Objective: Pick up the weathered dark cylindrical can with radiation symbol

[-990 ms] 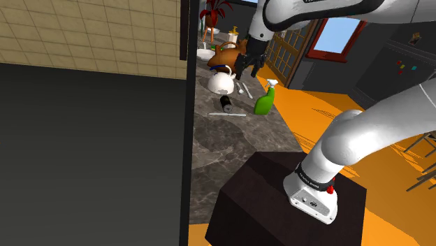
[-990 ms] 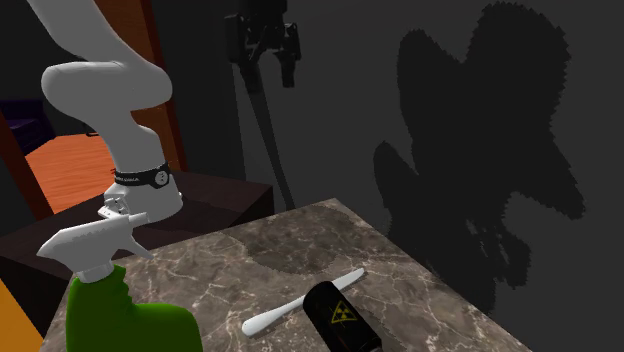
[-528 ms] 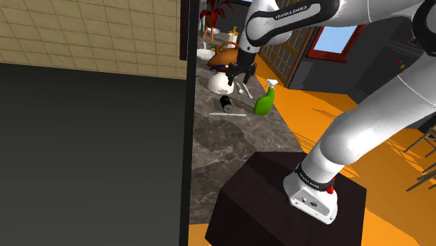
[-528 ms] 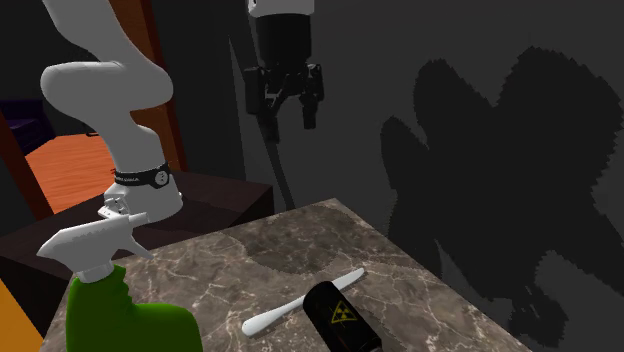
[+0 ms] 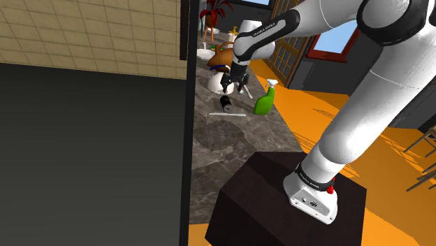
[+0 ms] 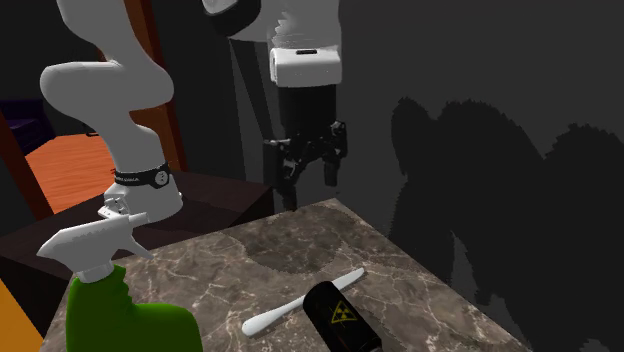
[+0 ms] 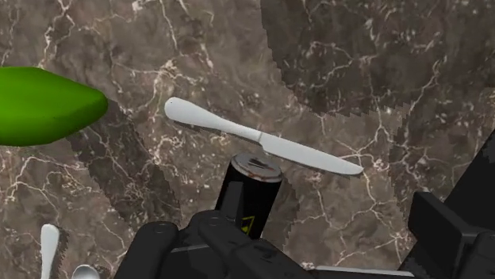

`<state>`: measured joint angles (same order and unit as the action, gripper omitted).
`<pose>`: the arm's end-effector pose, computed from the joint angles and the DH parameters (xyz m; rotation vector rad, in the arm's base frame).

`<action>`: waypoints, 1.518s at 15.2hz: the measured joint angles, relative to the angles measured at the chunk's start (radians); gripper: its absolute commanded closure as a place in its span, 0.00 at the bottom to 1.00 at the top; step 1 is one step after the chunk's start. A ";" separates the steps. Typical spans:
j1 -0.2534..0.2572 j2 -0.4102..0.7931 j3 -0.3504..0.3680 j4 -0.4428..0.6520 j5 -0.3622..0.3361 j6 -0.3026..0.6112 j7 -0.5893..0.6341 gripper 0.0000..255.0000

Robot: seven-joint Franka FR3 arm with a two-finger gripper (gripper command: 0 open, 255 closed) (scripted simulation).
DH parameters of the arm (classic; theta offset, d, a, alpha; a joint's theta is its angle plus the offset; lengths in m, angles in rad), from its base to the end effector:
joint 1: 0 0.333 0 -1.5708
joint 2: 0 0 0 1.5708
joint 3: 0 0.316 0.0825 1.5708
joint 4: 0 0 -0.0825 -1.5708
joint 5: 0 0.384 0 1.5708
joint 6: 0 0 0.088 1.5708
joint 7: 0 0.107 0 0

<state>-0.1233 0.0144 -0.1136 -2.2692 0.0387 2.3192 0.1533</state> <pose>0.5088 -0.1221 0.3553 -3.0482 0.6433 -0.0574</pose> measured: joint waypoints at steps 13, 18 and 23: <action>-0.079 0.420 -0.028 0.260 0.098 0.133 -0.030 0.00; -0.086 0.477 -0.019 0.266 0.112 0.183 -0.038 0.00; -0.087 0.492 -0.016 0.267 0.116 0.198 -0.041 1.00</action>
